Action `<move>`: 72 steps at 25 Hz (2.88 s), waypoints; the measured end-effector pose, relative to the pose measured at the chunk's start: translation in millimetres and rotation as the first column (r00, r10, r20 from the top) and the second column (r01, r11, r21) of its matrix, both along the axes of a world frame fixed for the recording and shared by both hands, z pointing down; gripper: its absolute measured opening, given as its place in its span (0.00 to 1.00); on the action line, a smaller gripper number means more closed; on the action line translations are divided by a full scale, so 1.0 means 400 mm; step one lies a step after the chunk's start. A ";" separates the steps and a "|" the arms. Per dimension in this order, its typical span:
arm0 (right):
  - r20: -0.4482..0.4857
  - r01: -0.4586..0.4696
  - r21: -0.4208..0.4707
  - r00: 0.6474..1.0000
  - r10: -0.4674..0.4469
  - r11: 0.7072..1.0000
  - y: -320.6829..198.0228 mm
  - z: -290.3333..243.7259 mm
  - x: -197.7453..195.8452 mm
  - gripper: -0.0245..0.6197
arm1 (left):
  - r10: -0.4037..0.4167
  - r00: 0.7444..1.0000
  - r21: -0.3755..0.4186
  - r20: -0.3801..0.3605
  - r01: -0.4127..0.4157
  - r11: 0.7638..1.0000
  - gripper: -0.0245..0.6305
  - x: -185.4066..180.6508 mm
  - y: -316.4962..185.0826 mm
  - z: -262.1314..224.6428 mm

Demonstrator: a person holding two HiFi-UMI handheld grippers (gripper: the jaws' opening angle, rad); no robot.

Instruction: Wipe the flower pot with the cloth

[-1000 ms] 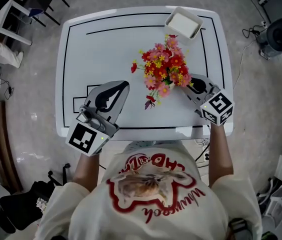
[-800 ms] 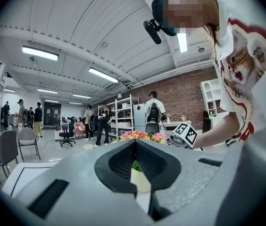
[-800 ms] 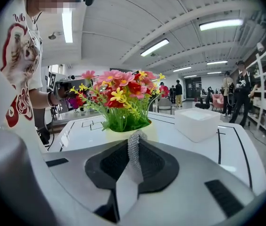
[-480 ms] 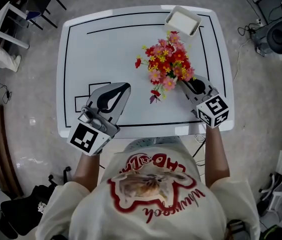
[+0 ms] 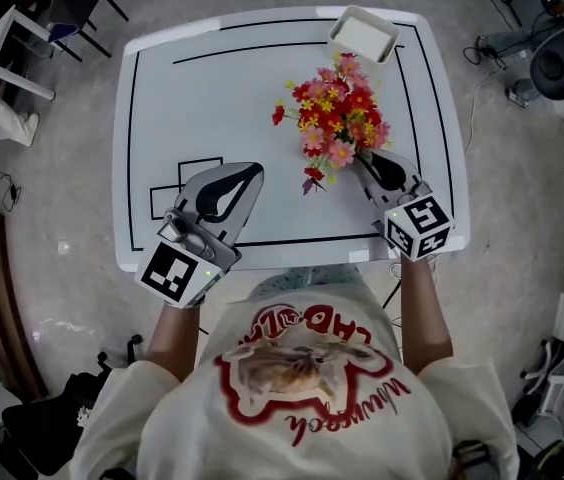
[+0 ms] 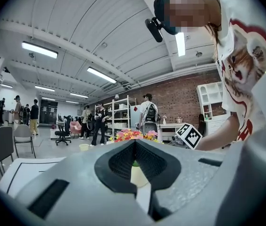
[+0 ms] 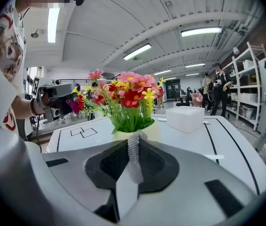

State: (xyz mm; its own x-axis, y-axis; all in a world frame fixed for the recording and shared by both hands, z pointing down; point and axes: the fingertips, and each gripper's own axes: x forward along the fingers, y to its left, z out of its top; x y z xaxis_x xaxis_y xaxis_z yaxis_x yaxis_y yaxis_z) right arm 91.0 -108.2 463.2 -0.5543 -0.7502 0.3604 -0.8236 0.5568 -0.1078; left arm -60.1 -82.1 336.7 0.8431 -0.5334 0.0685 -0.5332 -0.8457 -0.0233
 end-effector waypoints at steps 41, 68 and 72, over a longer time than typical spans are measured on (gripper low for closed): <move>0.096 -0.087 0.027 0.992 0.084 0.996 0.030 -0.022 -0.155 0.11 | 0.027 1.000 -0.026 -0.009 -0.028 0.999 0.04 -0.041 0.067 0.041; 0.109 0.013 0.012 0.994 -0.015 1.000 0.076 -0.026 -0.255 0.11 | 0.011 1.000 -0.043 -0.015 -0.012 0.999 0.04 -0.065 0.077 0.056; 0.082 0.002 0.021 0.997 -0.004 1.000 0.143 -0.046 -0.221 0.11 | 0.038 0.999 -0.031 -0.028 -0.039 0.999 0.04 -0.045 0.080 0.049</move>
State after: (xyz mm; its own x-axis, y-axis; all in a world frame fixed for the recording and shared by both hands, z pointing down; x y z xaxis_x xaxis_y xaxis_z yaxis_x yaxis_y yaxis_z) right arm 2.4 -51.0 444.7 -0.5839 -0.7553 0.2977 -0.8106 0.5623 -0.1634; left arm -78.1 -50.1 356.2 0.8648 -0.4984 0.0611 -0.5002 -0.8657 0.0176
